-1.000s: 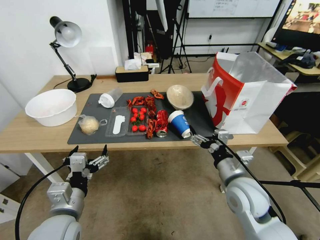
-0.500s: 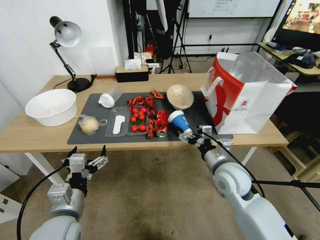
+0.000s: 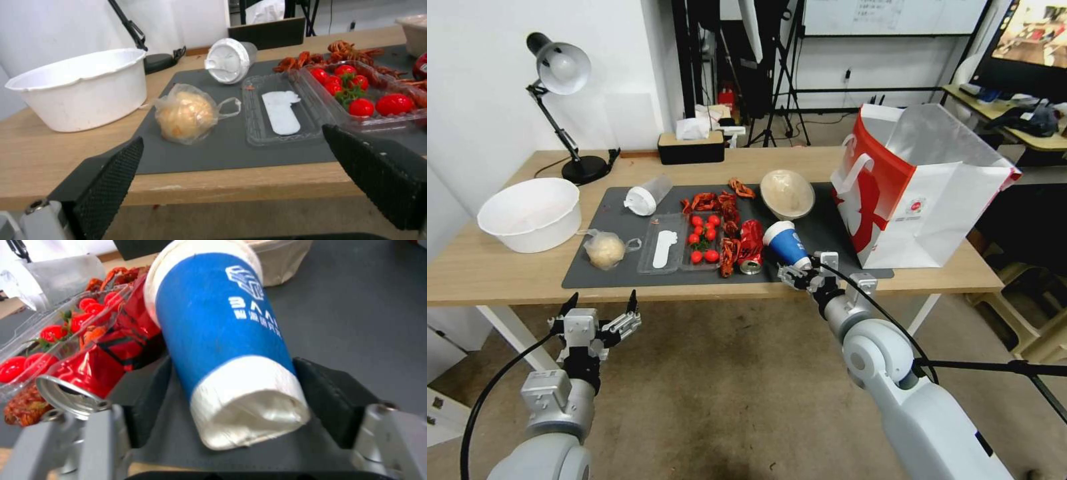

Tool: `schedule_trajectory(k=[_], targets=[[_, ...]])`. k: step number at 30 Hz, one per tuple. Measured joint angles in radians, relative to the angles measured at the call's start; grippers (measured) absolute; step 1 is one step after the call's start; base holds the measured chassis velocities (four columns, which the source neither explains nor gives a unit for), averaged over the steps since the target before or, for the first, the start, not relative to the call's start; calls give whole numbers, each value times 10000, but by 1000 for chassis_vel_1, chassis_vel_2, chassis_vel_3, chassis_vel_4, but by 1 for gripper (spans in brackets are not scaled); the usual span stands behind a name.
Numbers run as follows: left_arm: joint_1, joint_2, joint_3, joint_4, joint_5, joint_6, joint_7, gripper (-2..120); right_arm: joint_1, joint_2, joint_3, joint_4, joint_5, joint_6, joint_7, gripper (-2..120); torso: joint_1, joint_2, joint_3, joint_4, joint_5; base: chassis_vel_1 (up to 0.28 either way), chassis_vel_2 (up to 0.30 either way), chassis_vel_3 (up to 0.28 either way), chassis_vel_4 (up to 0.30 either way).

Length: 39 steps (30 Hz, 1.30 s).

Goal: Pick up the trash from the table and place it into the takeout bag.

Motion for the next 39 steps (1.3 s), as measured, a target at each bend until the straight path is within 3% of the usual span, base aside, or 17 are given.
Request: schedule_trajectory(k=[1,3,4,10,11,15,16,19,29,36,39], targets=[[-2,1,2,1,2,-6,-1,100,-13,3,0,0,-1,0,2,69,0,0,0,0,0,0,0,0,0],[-2,0,2,2,2,-7,0,100,-15,3,0,0,-1,0,2,69,0,0,0,0,0,0,0,0,0],[-4,1,3,3,5,-13,-1,100,-29,5,0,0,-3,1,5,58,0,0,0,0,0,0,0,0,0],[-5,5,6,4,10,-26,-2,100,-59,11,2,4,-9,1,11,53,0,0,0,0,1,0,0,0,0],[-6,7,7,4,11,-29,-2,100,-65,13,2,6,-11,1,12,35,0,0,0,0,0,0,0,0,0],[-5,10,10,5,14,-35,-1,100,-85,18,5,16,-16,1,19,32,0,0,0,0,0,0,0,0,0],[-6,15,14,13,21,-49,-3,100,-114,26,13,33,-28,1,40,17,0,0,-1,0,-1,0,0,0,0],[-4,21,16,33,39,-87,-4,100,-147,38,25,52,-41,1,64,9,0,0,0,-1,0,0,0,0,0],[15,44,21,122,99,-265,-20,100,-412,82,158,425,-84,29,100,6,0,0,0,0,1,0,0,0,0],[9,29,54,200,146,-339,-26,100,-850,-109,736,1944,-133,313,-270,6,0,0,0,0,1,0,0,0,0],[6,20,78,203,169,-344,-25,100,-746,-503,1448,2781,513,969,-1100,6,0,0,0,-1,2,0,0,0,0]])
